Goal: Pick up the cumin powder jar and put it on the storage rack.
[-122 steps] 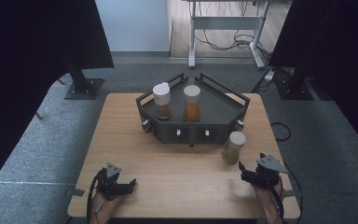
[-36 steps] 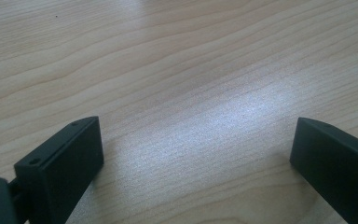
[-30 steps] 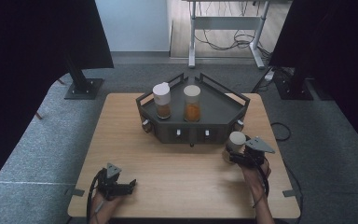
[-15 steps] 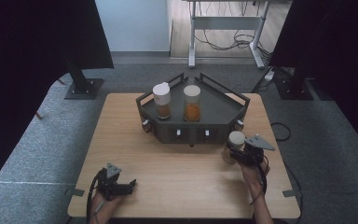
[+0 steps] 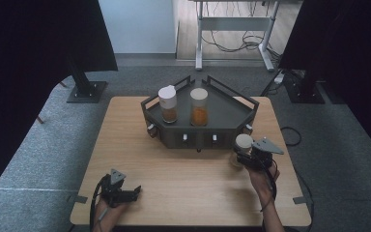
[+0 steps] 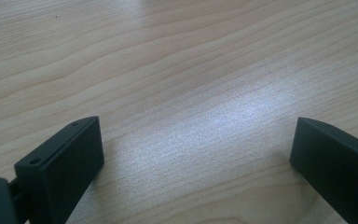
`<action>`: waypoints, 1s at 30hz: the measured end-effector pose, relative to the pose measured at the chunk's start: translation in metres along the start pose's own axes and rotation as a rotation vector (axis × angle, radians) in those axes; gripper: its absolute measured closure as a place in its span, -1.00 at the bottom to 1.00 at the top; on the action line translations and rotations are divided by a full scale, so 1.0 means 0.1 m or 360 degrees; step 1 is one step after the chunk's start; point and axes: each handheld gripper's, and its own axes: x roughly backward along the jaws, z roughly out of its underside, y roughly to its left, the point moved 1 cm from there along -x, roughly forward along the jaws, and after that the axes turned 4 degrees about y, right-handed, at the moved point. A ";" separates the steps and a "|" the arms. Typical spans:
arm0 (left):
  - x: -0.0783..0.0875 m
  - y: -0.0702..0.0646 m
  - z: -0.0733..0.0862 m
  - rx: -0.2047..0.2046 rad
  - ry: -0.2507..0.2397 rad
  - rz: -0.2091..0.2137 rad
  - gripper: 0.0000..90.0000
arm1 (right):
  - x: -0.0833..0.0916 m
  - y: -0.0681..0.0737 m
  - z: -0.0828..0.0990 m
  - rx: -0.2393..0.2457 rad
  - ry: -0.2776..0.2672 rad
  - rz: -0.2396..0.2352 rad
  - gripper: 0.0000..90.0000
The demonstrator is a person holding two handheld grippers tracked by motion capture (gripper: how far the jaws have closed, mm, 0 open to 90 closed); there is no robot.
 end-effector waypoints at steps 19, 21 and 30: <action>0.00 0.00 0.00 0.0002 0.0000 0.0000 -0.95 | 0.16 0.08 -0.29 0.0001 -0.0028 -0.0072 -0.27; 0.00 0.00 0.00 0.0009 -0.0006 -0.0001 -0.95 | 0.18 0.09 -0.33 0.0012 -0.0028 -0.0077 -0.27; 0.00 0.00 0.00 0.0004 -0.0006 -0.0002 -0.95 | 0.27 0.13 -0.51 0.0030 -0.0065 -0.0091 -0.27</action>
